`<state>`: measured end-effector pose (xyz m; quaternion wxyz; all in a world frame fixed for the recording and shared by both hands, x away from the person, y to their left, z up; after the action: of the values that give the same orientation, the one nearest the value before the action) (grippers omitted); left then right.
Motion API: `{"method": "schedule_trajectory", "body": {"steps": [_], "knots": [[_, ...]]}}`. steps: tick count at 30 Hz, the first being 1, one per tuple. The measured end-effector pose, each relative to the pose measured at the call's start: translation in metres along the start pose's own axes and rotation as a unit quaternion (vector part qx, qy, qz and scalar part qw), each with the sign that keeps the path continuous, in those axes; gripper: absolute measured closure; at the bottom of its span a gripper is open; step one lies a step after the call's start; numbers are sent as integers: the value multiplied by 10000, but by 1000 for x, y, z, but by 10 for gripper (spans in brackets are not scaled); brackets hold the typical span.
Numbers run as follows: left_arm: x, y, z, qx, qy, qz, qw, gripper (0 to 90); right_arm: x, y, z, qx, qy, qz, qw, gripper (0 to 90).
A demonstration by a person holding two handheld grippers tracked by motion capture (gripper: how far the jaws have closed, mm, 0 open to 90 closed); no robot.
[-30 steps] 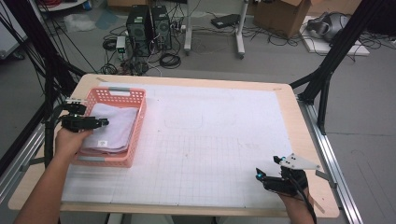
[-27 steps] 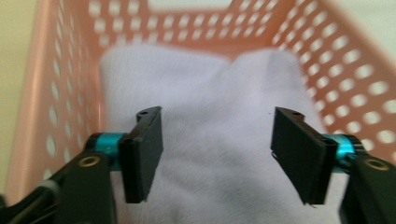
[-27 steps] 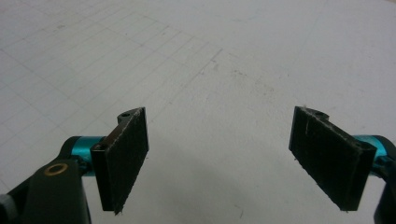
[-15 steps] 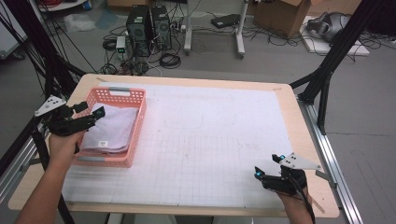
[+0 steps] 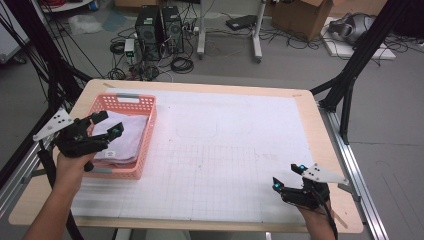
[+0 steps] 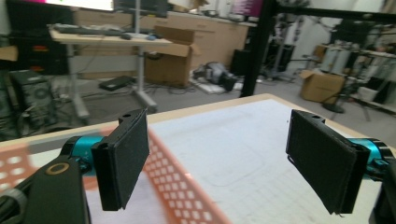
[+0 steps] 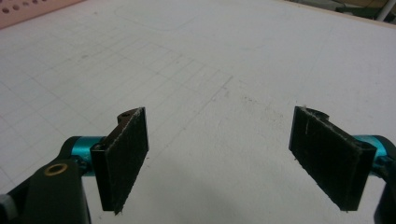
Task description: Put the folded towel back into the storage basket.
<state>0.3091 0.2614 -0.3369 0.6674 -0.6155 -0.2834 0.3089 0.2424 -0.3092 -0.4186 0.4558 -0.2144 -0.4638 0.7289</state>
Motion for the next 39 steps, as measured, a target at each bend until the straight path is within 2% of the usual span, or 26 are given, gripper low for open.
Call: {"method": "schedule_trajectory", "body": {"steps": [6,7,8,11,13,14,15,18,19,20,21,28,29,39], "knots": [[-26,4,2,-24,245,-138,9996,223,0,-1,6,-155,-21,17,9999,185],[-33,7,2,-24,301,-71,9995,223,1,-1,9,-193,-19,-2,9998,185],[-33,7,2,-24,301,-71,9995,223,2,-1,10,-219,-23,-12,9998,185],[-46,11,2,29,372,-148,9992,223,3,-1,13,-238,-18,57,9997,185],[-57,15,0,104,382,-195,9990,222,4,-1,14,-270,-1,77,9996,185],[-69,18,-3,131,476,-267,9984,222,5,-1,15,-276,8,80,9996,185],[-69,18,-3,131,476,-267,9984,222,5,-1,15,-276,8,80,9996,185],[-84,23,-8,128,598,-257,9978,221,7,-1,16,-301,37,95,9995,185],[-93,27,-11,165,659,-266,9973,221,8,-1,16,-299,38,90,9995,185],[-93,27,-11,165,659,-266,9973,221,8,-1,15,-305,45,98,9995,185],[-100,32,-15,172,709,-235,9971,221,7,-1,15,-320,58,124,9994,186],[-117,42,-27,287,807,-312,9958,221,8,0,14,-287,68,111,9995,185],[-121,45,-31,400,854,-377,9948,222,7,0,13,-292,76,96,9995,185],[-134,57,-41,494,907,-394,9939,222,5,1,15,-335,136,40,9993,185]]}}
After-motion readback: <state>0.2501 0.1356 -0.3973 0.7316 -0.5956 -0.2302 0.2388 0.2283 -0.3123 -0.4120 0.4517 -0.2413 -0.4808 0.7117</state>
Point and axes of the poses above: each handheld gripper's, and its own axes: z roughly backward along the jaws, y roughly out of its underside, x roughly to its left, the point moved 2 cm from there along -z, roughly forward along the jaws, and after that the axes turned 7 degrees about -z, right-handed, at the moved point
